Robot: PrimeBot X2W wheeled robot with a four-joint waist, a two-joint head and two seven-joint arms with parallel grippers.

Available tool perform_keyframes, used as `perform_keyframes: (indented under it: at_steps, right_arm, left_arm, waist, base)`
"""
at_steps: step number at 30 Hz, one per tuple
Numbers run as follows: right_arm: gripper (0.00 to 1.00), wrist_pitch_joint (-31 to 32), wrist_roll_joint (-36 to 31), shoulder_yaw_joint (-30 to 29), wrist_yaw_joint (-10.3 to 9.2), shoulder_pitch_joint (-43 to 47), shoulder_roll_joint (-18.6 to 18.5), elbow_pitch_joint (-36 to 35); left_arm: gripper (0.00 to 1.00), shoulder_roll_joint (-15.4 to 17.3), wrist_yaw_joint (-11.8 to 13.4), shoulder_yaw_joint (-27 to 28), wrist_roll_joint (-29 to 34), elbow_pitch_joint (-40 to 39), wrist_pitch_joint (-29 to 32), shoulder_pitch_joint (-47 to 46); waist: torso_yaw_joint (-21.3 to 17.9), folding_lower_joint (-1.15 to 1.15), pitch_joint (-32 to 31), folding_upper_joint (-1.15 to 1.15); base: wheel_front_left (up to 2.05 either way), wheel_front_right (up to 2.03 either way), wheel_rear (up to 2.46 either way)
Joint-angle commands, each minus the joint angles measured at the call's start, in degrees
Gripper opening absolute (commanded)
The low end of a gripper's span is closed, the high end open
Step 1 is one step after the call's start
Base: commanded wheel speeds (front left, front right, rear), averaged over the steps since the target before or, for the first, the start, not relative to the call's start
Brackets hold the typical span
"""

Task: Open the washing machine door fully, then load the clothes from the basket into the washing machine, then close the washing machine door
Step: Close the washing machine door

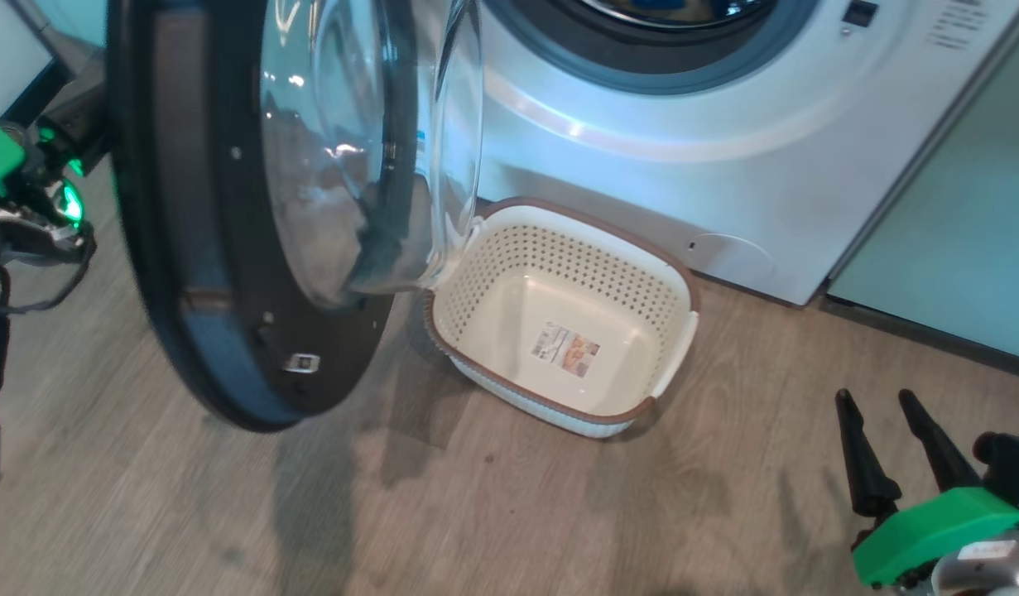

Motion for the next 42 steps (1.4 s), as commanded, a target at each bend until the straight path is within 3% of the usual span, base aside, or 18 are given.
perform_keyframes:
  at_steps: [1, 20, 32, 42]
  right_arm:
    - [1.0, -0.8, 0.54, 1.1, -0.16, -1.56, -0.3, -1.56]
    - [1.0, -3.83, 1.57, 2.15, -0.16, -3.04, 1.62, 1.88]
    - [1.0, -5.43, 2.05, 2.37, -0.16, -5.17, 2.14, 3.41]
    - [1.0, -6.48, 2.56, 3.19, -0.16, -6.64, 2.38, 4.7]
  left_arm:
    - [0.0, 2.41, -0.66, 1.74, -0.34, -2.94, 0.89, -1.32]
    - [0.0, -0.94, 0.84, 0.27, -0.71, -7.57, 0.67, -1.24]
    - [0.0, -3.15, 0.09, 0.41, 2.04, -5.27, -4.25, -3.57]
    - [0.0, -5.68, -0.78, -0.02, 4.34, -1.86, -8.75, -6.01]
  waist:
    - [-0.81, 0.0, -0.39, 0.0]
    - [-11.08, 0.0, -0.44, 0.0]
    - [-18.04, 0.0, 1.79, 0.0]
    - [-21.15, 0.0, 3.38, 0.0]
  base:
    - [0.0, 0.0, 0.0]
    - [0.0, 0.0, 0.0]
    - [0.0, 0.0, 0.0]
    - [0.0, 0.0, 0.0]
